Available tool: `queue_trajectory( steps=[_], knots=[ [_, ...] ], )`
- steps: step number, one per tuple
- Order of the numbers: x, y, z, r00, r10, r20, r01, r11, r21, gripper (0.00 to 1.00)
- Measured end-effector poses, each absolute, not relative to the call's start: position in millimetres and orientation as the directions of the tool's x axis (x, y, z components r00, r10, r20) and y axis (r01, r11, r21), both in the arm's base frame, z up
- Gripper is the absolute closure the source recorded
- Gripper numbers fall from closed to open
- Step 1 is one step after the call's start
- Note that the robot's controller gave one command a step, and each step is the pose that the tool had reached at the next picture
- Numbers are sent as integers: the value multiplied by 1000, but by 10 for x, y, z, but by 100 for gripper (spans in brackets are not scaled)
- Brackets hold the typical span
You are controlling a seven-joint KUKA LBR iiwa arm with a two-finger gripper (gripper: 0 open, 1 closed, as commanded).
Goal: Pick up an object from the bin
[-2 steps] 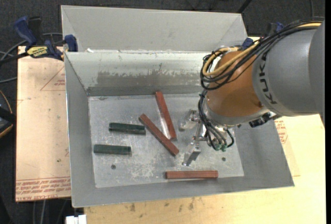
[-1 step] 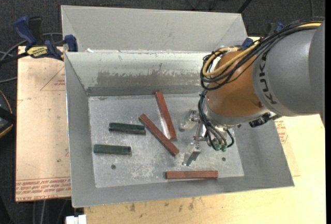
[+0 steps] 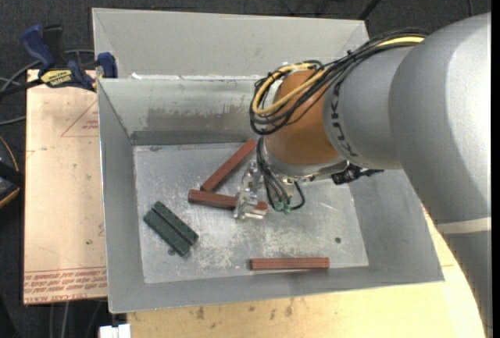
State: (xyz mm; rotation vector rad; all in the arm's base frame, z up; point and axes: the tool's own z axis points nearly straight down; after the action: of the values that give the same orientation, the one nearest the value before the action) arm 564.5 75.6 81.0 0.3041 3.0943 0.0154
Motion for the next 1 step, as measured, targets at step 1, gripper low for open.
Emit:
queue_trajectory(
  steps=[1],
  knots=[
    [5645, 756, 810, -980, 195, -31, 195, 981, 13, 100]
  ],
)
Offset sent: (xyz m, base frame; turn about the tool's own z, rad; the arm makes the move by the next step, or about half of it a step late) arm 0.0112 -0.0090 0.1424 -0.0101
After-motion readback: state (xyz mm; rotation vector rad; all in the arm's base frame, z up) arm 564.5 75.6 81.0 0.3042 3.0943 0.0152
